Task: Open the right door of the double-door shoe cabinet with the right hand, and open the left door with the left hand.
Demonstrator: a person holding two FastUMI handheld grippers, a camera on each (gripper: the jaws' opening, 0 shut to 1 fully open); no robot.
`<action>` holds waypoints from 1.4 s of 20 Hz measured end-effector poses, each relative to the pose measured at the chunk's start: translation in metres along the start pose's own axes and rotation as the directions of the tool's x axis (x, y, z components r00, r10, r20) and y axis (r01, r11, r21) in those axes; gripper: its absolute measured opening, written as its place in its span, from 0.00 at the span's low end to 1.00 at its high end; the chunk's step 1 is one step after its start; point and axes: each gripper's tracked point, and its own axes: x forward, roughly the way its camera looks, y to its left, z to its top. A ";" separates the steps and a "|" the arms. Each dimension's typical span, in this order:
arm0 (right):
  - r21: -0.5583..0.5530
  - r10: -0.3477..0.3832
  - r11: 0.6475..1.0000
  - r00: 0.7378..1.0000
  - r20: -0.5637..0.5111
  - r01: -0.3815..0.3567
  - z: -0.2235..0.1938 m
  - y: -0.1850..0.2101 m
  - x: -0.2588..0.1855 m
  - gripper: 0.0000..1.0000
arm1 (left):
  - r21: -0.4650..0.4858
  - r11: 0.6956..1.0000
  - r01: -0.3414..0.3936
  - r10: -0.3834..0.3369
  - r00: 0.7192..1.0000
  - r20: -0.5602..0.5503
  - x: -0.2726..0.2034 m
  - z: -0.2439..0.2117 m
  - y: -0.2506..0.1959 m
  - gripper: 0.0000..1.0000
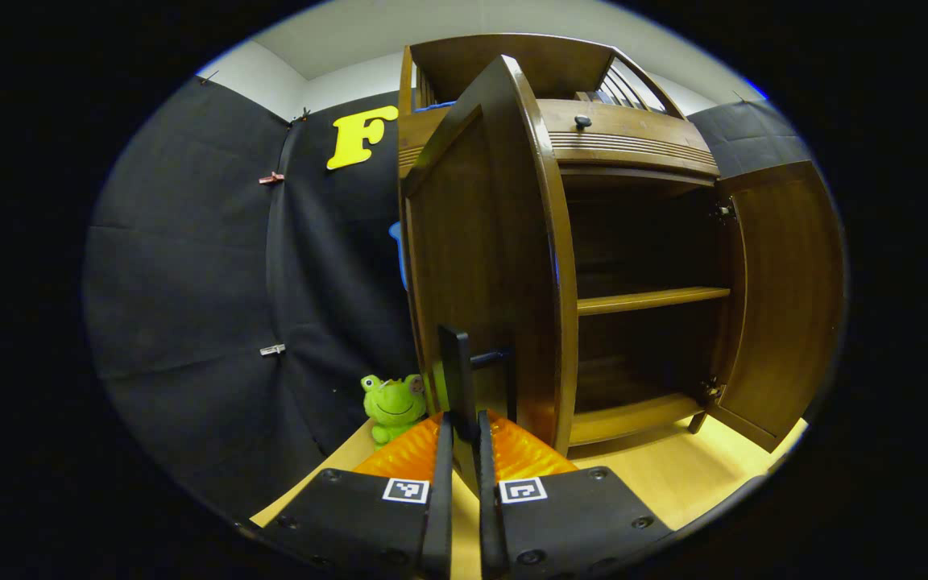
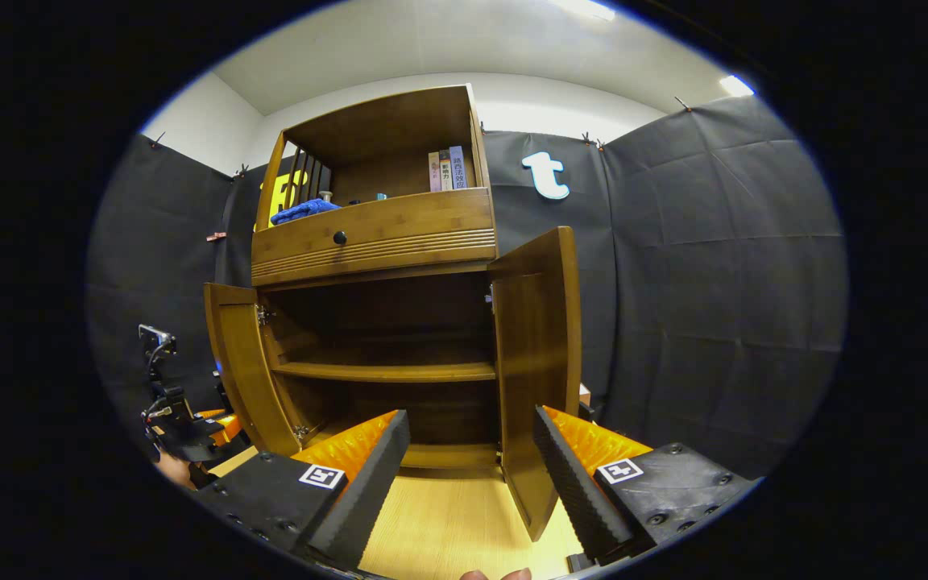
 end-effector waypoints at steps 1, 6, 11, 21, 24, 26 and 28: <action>0.001 0.004 1.000 1.000 -0.003 -0.004 -0.002 0.004 0.000 0.98 | 0.005 1.000 -0.002 0.002 1.000 0.002 -0.001 0.000 0.002 0.16; -0.002 0.016 1.000 1.000 -0.013 -0.016 -0.008 0.030 0.002 0.98 | -0.013 1.000 -0.003 0.003 1.000 0.003 -0.005 0.016 0.009 0.11; -0.012 0.023 1.000 1.000 -0.020 -0.023 -0.014 0.057 0.001 0.98 | -0.049 0.997 -0.057 0.057 0.998 -0.002 -0.005 0.009 0.045 0.07; -0.051 0.034 0.998 0.999 -0.021 -0.035 -0.018 0.087 0.000 0.98 | -0.112 0.989 -0.100 0.097 0.995 -0.033 -0.015 -0.009 0.106 0.08; -0.053 0.039 0.998 0.999 -0.019 -0.040 -0.016 0.088 0.000 0.98 | -0.087 0.989 -0.117 0.115 0.993 -0.031 -0.020 -0.007 0.105 0.08; -0.050 0.038 0.998 0.999 -0.014 -0.038 -0.014 0.084 0.000 0.98 | -0.066 0.989 -0.132 0.131 0.991 -0.021 -0.027 -0.002 0.105 0.10; -0.043 0.039 0.998 0.999 -0.010 -0.039 -0.013 0.078 0.001 0.98 | -0.044 0.987 -0.152 0.152 0.988 -0.007 -0.038 0.004 0.102 0.24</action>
